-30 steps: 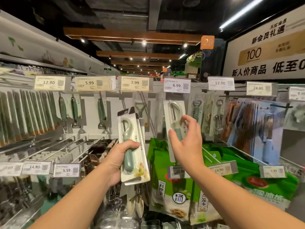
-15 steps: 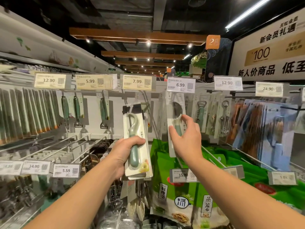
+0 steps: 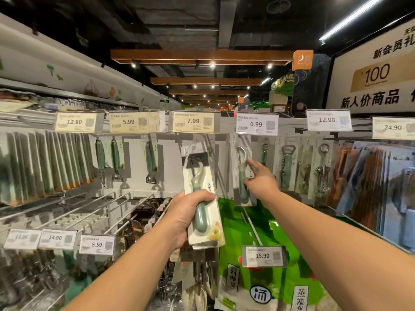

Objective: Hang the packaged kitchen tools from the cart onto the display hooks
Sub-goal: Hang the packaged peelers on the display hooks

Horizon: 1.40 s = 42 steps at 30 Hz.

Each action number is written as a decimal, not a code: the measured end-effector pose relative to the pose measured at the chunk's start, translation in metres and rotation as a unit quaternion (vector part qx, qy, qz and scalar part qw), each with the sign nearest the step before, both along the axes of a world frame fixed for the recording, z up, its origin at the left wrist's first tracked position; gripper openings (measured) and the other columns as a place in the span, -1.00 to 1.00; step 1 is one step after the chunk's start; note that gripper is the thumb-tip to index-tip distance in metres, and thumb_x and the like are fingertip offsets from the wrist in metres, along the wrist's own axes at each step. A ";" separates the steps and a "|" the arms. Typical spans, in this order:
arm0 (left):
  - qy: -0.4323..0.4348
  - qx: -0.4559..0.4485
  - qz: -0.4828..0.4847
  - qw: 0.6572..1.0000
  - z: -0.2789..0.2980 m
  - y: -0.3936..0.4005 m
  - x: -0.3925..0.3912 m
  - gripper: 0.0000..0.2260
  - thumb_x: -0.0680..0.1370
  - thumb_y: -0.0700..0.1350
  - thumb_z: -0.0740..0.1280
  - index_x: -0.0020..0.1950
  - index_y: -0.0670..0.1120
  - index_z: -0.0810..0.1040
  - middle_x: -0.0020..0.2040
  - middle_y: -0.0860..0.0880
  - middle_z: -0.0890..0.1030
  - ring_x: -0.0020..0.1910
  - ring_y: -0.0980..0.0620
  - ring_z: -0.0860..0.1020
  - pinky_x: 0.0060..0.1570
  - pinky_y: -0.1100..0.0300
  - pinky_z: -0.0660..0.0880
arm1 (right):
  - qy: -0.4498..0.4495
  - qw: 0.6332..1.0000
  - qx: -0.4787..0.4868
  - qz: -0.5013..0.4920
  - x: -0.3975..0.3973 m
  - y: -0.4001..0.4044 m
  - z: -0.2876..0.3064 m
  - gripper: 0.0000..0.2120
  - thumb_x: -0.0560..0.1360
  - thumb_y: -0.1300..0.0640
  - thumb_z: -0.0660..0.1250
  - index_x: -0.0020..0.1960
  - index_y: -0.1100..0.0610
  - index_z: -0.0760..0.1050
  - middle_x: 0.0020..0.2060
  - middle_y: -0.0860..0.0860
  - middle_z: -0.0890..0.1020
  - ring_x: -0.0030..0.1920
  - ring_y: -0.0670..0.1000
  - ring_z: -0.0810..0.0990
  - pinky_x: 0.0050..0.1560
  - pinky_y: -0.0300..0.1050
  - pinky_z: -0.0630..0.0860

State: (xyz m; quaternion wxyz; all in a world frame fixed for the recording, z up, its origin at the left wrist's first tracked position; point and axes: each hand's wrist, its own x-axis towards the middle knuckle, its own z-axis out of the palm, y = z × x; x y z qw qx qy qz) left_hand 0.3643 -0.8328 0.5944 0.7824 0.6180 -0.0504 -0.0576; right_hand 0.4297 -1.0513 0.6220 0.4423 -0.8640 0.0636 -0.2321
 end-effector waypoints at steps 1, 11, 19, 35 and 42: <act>-0.003 0.005 0.003 1.000 0.000 0.001 0.002 -0.81 0.50 -0.24 0.48 0.10 -0.20 0.60 -0.31 -0.11 0.65 -0.38 -0.04 0.62 -0.37 0.15 0.57 | 0.008 1.000 -0.005 -0.001 0.005 -0.001 0.000 -0.31 0.59 0.36 0.33 0.59 -0.11 0.27 0.57 -0.07 0.32 0.06 0.03 0.64 -0.03 -0.18 0.65; -0.019 0.016 0.025 0.999 0.004 -0.004 0.015 -0.60 0.43 -0.08 0.59 0.21 -0.19 0.66 -0.06 -0.20 0.76 -0.13 -0.15 0.72 -0.10 0.01 0.64 | -0.137 0.982 0.003 0.130 -0.060 0.056 -0.023 -0.61 0.54 -0.05 0.39 0.34 -0.05 0.48 0.06 -0.08 0.54 -0.03 -0.10 0.57 0.10 -0.04 0.59; -0.015 -0.003 -0.002 1.000 -0.005 -0.013 0.005 -0.56 0.50 0.18 0.51 0.21 -0.11 0.64 -0.04 -0.21 0.77 -0.10 -0.20 0.76 -0.17 -0.03 0.70 | -0.055 0.977 -0.053 0.201 -0.081 0.067 -0.027 -0.17 0.30 -0.17 0.60 0.50 -0.12 0.39 0.20 -0.13 0.54 0.17 -0.13 0.53 0.26 -0.10 0.51; -0.032 0.116 0.044 0.992 -0.001 -0.006 -0.010 -0.53 0.66 0.34 0.20 0.18 0.03 0.69 -0.05 0.01 0.79 -0.04 0.02 0.74 -0.12 0.13 0.54 | -0.005 0.963 0.211 0.168 -0.099 0.085 -0.022 -0.50 0.57 0.15 0.28 0.46 -0.14 0.33 0.04 -0.06 0.58 -0.05 -0.04 0.57 -0.03 -0.07 0.51; -0.032 0.108 0.039 0.993 0.001 0.014 -0.009 -0.54 0.64 0.31 0.24 0.24 -0.02 0.66 0.09 -0.06 0.76 0.08 0.00 0.67 -0.09 0.17 0.43 | -0.185 0.981 -0.057 0.016 -0.113 0.056 -0.051 -0.44 0.53 0.09 0.35 0.47 -0.12 0.28 0.22 -0.10 0.41 0.07 -0.15 0.40 0.10 -0.17 0.34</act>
